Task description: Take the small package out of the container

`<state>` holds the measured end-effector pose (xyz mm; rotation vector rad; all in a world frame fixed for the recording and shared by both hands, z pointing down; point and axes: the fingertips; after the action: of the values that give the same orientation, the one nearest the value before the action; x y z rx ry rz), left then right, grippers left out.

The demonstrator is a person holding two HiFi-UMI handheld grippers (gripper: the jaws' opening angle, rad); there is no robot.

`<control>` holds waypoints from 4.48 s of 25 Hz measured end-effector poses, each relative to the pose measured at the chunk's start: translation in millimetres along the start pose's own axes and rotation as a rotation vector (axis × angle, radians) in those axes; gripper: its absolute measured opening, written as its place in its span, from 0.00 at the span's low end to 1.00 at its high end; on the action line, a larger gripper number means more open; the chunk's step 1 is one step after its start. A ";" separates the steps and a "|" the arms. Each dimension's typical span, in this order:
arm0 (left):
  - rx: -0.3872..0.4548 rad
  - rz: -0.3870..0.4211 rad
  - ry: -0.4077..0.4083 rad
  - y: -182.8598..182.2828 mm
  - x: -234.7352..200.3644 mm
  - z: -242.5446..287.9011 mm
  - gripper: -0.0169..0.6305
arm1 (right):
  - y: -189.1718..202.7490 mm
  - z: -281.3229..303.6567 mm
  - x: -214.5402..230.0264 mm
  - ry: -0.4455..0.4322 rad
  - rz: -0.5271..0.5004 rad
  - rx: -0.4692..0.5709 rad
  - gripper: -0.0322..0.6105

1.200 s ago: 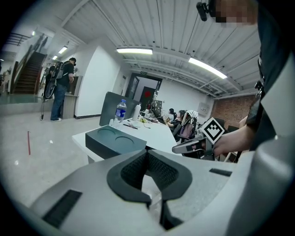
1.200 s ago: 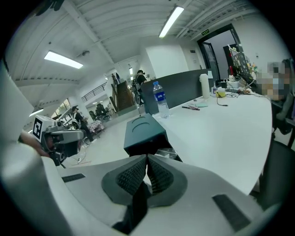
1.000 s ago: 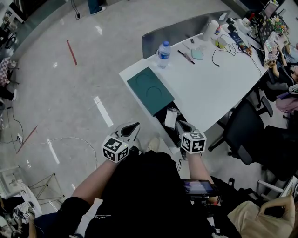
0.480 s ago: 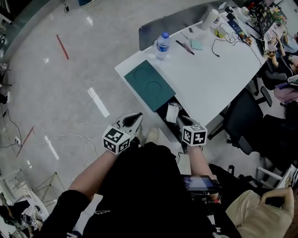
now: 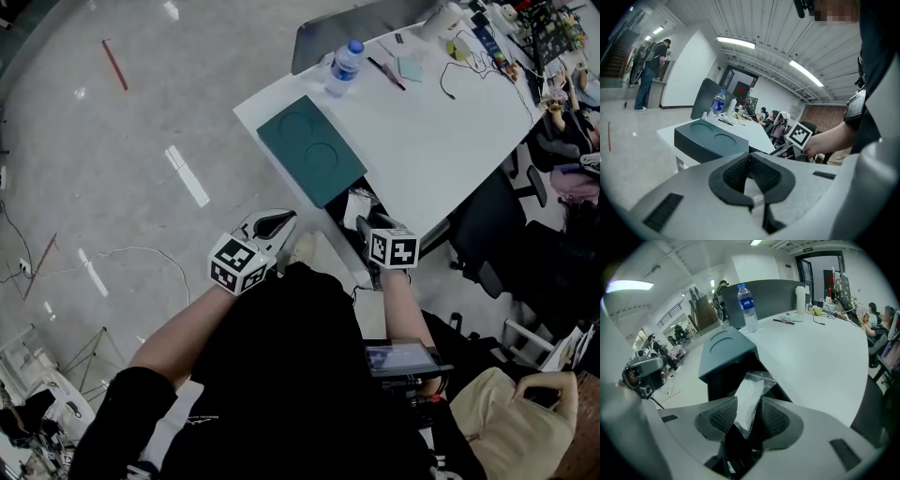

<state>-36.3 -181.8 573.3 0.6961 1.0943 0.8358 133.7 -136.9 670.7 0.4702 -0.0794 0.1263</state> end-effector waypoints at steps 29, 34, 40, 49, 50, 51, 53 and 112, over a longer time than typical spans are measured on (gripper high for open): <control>-0.032 -0.003 0.081 6.6 -16.9 -14.9 0.04 | 10.1 8.6 -6.3 0.049 0.011 -0.053 0.12; -0.046 0.014 0.114 4.9 -11.0 -10.7 0.04 | 10.4 -0.7 -5.2 0.048 0.027 -0.019 0.12; -0.059 0.040 0.149 1.3 -8.8 -5.6 0.04 | 7.5 -11.4 -3.8 0.048 0.033 0.032 0.12; -0.072 0.076 0.207 -4.5 -1.0 2.1 0.04 | 6.1 -29.2 0.7 0.058 0.072 0.103 0.12; -0.074 0.079 0.213 -4.9 -0.8 2.4 0.04 | 5.0 -31.5 0.6 0.059 0.075 0.115 0.12; -0.076 0.082 0.218 -5.3 -0.8 2.8 0.04 | 3.9 -33.8 0.4 0.059 0.079 0.128 0.12; -0.079 0.085 0.230 -6.2 -1.2 4.3 0.04 | 3.0 -38.8 0.9 0.063 0.090 0.154 0.12; -0.201 0.258 0.447 18.3 142.0 34.2 0.04 | 188.6 -268.4 38.7 0.275 0.513 0.864 0.11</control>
<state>23.8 -53.9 532.1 0.4971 1.3096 1.3491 158.3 156.2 520.5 1.2845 0.1360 0.7443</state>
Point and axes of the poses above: the fingertips, and each gripper's own axes: z forward along the fingers, x to its right, y out of its underside, and after that the axes turned 10 degrees about y, right-handed
